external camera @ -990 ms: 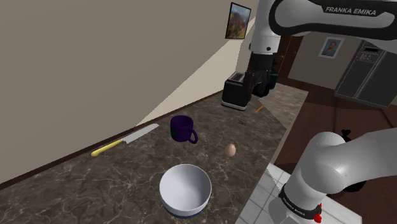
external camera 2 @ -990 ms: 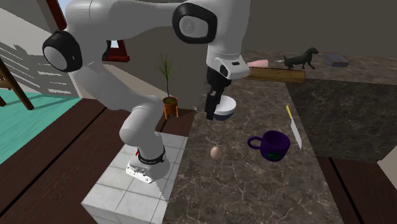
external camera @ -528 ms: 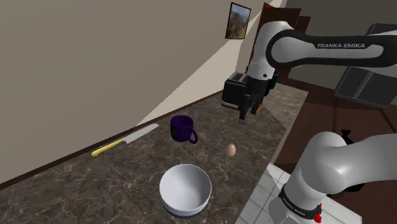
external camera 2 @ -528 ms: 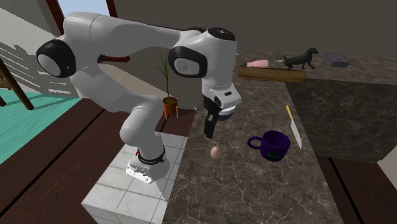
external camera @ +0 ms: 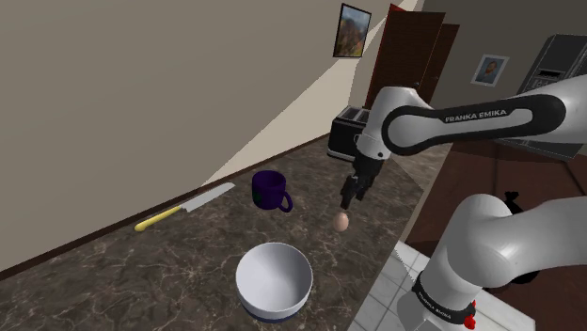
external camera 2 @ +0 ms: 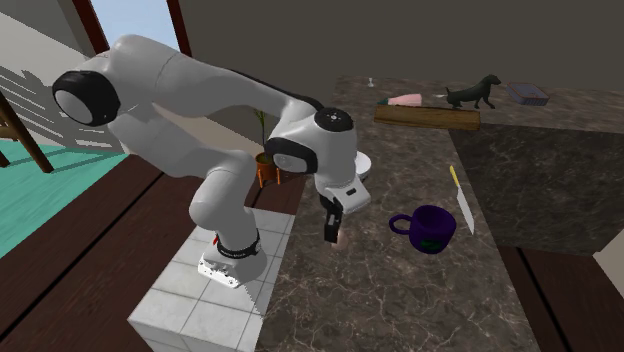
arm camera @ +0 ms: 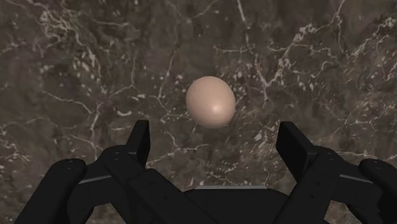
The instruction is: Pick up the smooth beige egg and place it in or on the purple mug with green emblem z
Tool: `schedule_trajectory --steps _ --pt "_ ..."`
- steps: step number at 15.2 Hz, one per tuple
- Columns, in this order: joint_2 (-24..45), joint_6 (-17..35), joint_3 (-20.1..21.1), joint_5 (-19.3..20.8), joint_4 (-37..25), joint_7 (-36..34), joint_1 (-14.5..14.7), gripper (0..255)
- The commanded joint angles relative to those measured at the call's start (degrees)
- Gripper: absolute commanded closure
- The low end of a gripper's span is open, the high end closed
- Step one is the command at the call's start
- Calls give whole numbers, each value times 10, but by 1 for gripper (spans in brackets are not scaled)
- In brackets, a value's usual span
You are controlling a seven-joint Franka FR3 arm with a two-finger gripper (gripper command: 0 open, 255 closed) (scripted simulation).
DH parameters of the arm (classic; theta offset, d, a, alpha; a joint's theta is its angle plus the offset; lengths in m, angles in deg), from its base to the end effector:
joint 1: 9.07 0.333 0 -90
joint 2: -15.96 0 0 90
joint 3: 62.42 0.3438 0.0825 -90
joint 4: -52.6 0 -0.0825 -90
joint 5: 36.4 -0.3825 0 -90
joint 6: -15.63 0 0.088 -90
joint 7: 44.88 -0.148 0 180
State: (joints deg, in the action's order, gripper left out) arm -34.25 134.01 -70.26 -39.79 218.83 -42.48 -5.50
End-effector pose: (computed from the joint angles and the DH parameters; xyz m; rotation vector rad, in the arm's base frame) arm 0.2628 -0.0062 0.3777 -2.9847 0.0192 -0.0604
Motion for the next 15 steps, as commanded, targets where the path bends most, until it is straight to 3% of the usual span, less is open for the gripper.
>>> schedule_trajectory --steps 1,9,15 --pt "12 58 -11 -10 33 15 8 0" --pt "78 172 -19 -28 75 29 30 0" --pt "83 180 -19 -29 77 30 32 0"
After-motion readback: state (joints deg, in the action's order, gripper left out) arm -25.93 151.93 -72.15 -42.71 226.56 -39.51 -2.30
